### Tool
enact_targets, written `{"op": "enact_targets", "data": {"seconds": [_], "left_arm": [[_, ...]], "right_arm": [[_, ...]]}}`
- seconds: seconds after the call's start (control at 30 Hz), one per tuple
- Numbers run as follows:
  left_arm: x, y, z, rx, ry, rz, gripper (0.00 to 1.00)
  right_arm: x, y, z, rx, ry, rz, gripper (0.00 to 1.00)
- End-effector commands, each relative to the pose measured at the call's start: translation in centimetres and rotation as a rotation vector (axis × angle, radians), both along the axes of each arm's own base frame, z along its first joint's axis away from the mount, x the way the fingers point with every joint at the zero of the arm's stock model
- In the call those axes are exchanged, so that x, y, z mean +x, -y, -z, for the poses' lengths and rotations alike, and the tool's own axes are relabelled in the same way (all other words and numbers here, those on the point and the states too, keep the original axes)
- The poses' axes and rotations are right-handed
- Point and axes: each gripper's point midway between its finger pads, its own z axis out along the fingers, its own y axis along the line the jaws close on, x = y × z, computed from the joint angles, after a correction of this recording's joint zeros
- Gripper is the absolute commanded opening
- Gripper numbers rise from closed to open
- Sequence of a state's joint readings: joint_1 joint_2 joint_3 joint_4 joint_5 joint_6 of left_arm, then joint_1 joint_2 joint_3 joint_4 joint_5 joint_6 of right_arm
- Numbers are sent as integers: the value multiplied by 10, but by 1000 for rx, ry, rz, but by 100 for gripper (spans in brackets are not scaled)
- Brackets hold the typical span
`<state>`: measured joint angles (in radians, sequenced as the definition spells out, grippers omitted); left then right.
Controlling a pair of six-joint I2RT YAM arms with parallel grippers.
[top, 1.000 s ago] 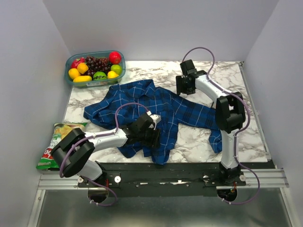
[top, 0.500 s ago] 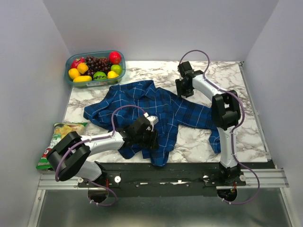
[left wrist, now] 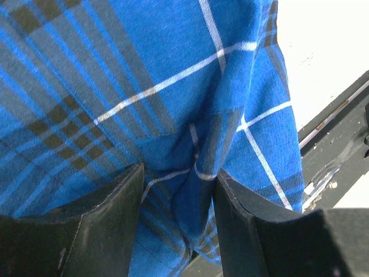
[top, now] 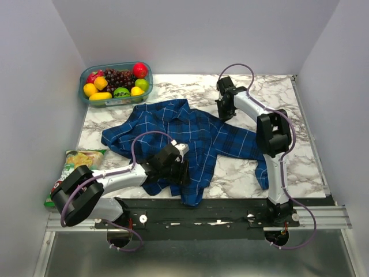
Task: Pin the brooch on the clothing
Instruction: Adjust the crumpled clothing at the center of the board, then flatten out the crumpled clothing at the center of the board.
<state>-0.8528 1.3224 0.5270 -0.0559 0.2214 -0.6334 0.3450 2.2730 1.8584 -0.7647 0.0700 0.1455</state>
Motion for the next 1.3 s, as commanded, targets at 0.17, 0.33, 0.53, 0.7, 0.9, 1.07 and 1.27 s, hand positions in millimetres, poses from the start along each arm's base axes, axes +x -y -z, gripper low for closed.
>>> {"op": "enact_targets", "data": {"seconds": [0.17, 0.33, 0.53, 0.7, 0.9, 1.07, 1.27], "left_arm": [[-24, -24, 7, 45, -77, -41, 59], [-22, -21, 0, 32, -59, -17, 63], [18, -6, -66, 0, 104, -9, 80], [57, -18, -117, -33, 185, -107, 94], [81, -80, -109, -39, 116, -379, 99], [76, -127, -81, -51, 49, -565, 99], [95, -143, -66, -76, 49, -654, 98]], "right_arm": [[21, 45, -17, -22, 47, 131, 1], [24, 39, -18, 6, 47, 116, 1], [29, 26, -55, 82, 113, 78, 1], [20, 14, -100, 179, 177, 47, 37], [-19, -1, -170, 350, 287, 35, 75], [-91, -22, -176, 464, 317, 18, 78], [-165, -70, -143, 527, 226, -62, 77]]}}
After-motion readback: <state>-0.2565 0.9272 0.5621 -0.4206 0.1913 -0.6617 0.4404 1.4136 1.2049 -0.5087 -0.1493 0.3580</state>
